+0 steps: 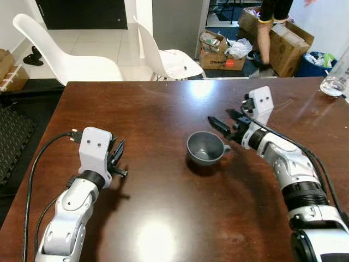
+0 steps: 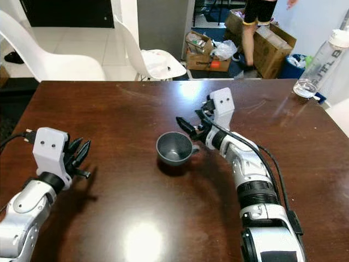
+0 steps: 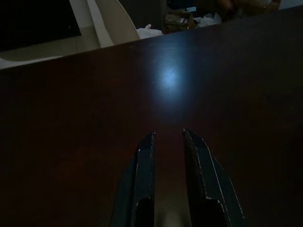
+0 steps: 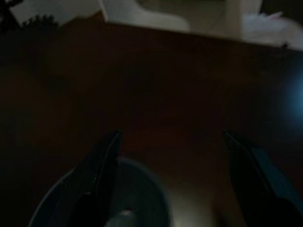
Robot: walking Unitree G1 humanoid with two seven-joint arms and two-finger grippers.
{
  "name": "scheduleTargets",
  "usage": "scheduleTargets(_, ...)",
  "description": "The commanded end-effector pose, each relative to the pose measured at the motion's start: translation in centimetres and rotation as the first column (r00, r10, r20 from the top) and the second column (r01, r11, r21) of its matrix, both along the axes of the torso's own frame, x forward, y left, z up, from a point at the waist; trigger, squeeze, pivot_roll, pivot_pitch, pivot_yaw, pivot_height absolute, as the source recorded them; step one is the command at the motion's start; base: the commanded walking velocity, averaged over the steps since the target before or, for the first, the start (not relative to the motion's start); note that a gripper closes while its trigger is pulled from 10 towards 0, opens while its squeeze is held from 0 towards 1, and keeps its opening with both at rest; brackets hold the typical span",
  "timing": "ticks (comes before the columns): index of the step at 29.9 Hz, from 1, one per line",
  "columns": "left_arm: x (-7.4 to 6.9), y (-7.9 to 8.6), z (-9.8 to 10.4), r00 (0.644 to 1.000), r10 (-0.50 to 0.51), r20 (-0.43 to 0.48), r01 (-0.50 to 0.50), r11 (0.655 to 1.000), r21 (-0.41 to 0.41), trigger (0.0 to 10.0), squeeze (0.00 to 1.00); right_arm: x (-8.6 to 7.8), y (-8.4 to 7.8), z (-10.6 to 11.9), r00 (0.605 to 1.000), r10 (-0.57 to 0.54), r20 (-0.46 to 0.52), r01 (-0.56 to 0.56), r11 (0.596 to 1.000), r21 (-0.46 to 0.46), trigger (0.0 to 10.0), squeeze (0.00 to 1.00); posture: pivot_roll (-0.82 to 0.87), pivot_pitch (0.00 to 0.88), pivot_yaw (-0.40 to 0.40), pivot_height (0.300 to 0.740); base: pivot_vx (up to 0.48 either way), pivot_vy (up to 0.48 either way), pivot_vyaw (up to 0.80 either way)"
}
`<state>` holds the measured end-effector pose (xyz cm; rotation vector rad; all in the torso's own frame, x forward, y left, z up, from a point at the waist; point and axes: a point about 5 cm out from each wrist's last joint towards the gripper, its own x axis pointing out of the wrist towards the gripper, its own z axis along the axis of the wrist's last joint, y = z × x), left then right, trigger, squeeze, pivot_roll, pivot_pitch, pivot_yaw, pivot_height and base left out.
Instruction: Setting the table
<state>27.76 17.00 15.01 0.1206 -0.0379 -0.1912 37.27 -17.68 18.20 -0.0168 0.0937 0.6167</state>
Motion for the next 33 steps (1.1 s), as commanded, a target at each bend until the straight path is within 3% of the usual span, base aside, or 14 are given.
scheduleTargets(1,-0.3,-0.1,-0.3,1.000,0.002,-0.017,-0.002,1.000,0.004,10.0,0.00,-0.1,0.0,-0.6,0.999,0.024,-0.037,-0.025,0.999,-0.020,10.0,0.00,0.03,0.076,0.054,0.740,0.000,0.000,0.00)
scheduleTargets(6,-0.4,-0.3,-0.5,1.000,0.006,-0.020,-0.006,1.000,-0.005,10.0,0.00,-2.4,-0.8,-2.6,0.994,0.063,-0.093,-0.066,0.997,-0.029,10.0,0.00,0.01,0.087,0.048,0.740,0.000,0.000,0.00)
scheduleTargets(13,-0.2,-0.5,-0.6,1.000,-0.004,-0.023,0.004,1.000,-0.007,10.0,0.00,-3.6,-0.9,-4.9,0.980,0.072,-0.186,-0.073,0.997,-0.002,10.0,0.00,0.01,0.088,0.053,0.740,0.000,0.000,0.00)
scheduleTargets(14,-0.2,-0.6,-0.5,1.000,-0.005,-0.022,0.005,1.000,-0.007,10.0,0.00,-3.6,-0.9,-5.3,0.977,0.075,-0.202,-0.075,0.997,0.010,9.2,0.00,0.01,0.088,0.053,0.740,0.000,0.000,0.00)
scheduleTargets(15,-0.1,-0.5,-0.5,1.000,-0.005,-0.020,0.005,1.000,-0.007,10.0,0.00,-3.6,-0.8,-5.5,0.974,0.074,-0.215,-0.071,0.997,0.020,6.5,0.00,0.01,0.088,0.053,0.740,0.000,0.000,0.00)
scheduleTargets(16,-0.1,-0.5,-0.4,1.000,-0.004,-0.019,0.004,1.000,-0.008,10.0,0.00,-3.5,-0.8,-5.7,0.972,0.068,-0.226,-0.063,0.998,0.028,2.9,0.00,0.01,0.087,0.052,0.740,0.000,0.000,0.00)
scheduleTargets(17,0.0,-0.5,-0.4,1.000,-0.003,-0.017,0.003,1.000,-0.008,10.0,0.00,-3.4,-0.8,-5.8,0.970,0.066,-0.235,-0.058,0.998,0.041,0.0,0.00,0.01,0.087,0.052,0.740,0.000,0.000,0.00)
scheduleTargets(33,-0.1,-0.7,-0.5,1.000,0.000,-0.020,0.000,1.000,-0.014,10.0,0.00,-3.3,-0.2,-3.7,0.981,0.092,-0.170,-0.052,0.973,0.223,0.0,0.00,0.01,0.088,0.052,0.740,0.000,0.000,0.00)
